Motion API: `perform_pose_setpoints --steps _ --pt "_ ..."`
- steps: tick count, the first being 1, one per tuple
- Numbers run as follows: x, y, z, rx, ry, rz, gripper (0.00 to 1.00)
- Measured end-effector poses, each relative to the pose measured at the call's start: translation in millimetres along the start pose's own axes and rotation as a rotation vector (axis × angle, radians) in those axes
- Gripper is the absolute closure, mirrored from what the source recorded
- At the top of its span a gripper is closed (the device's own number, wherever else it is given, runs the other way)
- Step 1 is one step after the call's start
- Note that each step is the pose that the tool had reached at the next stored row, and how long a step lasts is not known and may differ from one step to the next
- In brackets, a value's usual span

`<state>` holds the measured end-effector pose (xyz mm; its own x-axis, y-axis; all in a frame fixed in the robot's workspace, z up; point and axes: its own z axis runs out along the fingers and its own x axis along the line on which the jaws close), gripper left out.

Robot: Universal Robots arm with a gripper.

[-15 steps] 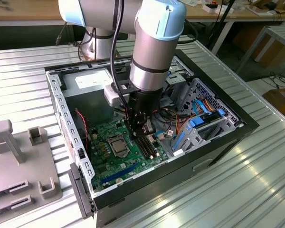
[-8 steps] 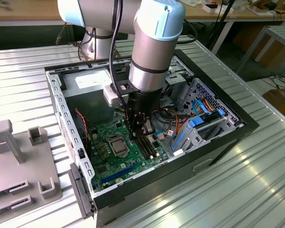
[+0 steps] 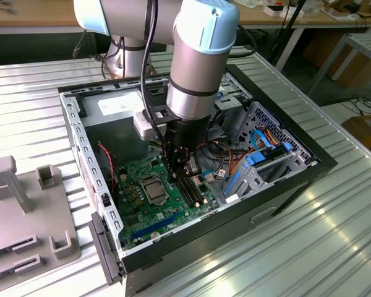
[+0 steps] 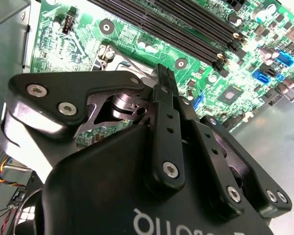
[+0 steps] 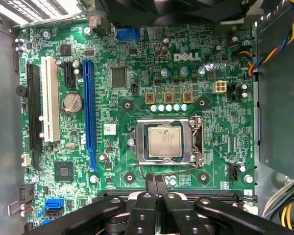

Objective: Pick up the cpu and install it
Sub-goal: 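Install the first cpu locking lever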

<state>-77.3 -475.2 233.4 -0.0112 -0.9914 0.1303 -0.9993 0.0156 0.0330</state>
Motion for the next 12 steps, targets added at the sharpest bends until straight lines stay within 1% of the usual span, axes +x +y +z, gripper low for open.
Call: perform_pose_setpoints --steps 1,3,5,12 --pt "-0.1 0.0 0.3 0.0022 -0.0001 0.0 0.89" --pt "-0.2 -0.1 1.6 0.0094 -0.0005 0.0 0.89" --pt "-0.3 -0.1 2.4 0.0138 -0.0002 0.0 0.89" --pt "-0.5 -0.2 3.6 0.0233 -0.0004 -0.001 0.89"
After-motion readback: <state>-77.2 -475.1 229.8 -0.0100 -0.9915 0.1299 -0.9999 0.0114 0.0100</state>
